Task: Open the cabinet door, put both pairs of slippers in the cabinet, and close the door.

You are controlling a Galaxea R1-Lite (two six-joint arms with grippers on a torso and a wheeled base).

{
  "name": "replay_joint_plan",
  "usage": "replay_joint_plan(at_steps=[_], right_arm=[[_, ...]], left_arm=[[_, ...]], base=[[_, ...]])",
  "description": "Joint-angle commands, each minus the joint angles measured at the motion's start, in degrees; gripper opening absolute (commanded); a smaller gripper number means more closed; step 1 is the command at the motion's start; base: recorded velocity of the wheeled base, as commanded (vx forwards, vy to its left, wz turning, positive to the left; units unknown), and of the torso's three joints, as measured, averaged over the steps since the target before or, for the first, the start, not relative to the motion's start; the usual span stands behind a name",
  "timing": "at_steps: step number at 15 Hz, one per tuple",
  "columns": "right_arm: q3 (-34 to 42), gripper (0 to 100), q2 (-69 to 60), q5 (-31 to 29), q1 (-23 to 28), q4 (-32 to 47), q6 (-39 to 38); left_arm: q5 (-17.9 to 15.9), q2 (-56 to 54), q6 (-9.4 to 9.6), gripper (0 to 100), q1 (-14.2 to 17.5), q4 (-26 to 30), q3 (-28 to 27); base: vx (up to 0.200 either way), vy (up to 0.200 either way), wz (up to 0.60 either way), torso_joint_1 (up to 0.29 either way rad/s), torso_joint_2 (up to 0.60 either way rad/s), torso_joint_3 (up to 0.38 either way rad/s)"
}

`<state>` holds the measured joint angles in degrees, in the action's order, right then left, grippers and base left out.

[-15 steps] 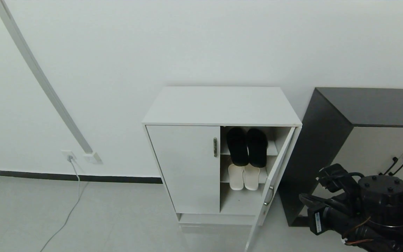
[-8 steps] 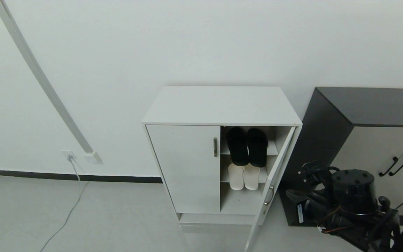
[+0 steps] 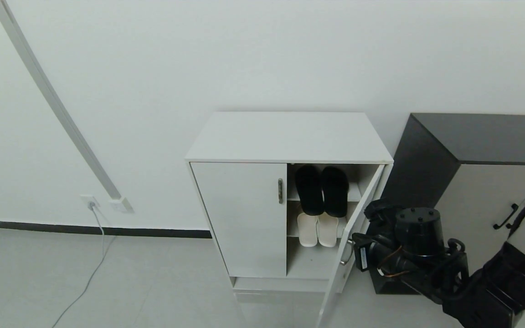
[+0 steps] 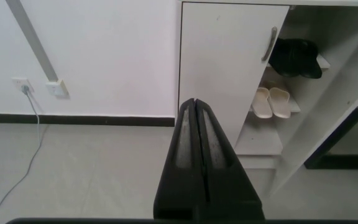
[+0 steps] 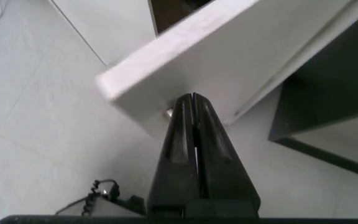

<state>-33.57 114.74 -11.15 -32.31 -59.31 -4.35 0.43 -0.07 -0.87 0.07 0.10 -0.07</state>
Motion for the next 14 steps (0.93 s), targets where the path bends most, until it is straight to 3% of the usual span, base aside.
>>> replay_joint_plan(at_steps=[1, 14], right_arm=[[-4.3, 0, 4.2, 0.3, 1.0, 0.0, 0.0], [-25.8, 0, 17.4, 0.8, 4.4, 0.8, 0.2]], left_arm=[[0.0, 0.1, -0.01, 0, 0.0, 0.0, 0.1], [0.2, 0.1, -0.01, 0, 0.0, 0.0, 0.0]], base=[[0.000, 0.000, 0.00, 0.000, 0.00, 0.000], [0.000, 0.000, 0.00, 0.000, 0.00, 0.000]])
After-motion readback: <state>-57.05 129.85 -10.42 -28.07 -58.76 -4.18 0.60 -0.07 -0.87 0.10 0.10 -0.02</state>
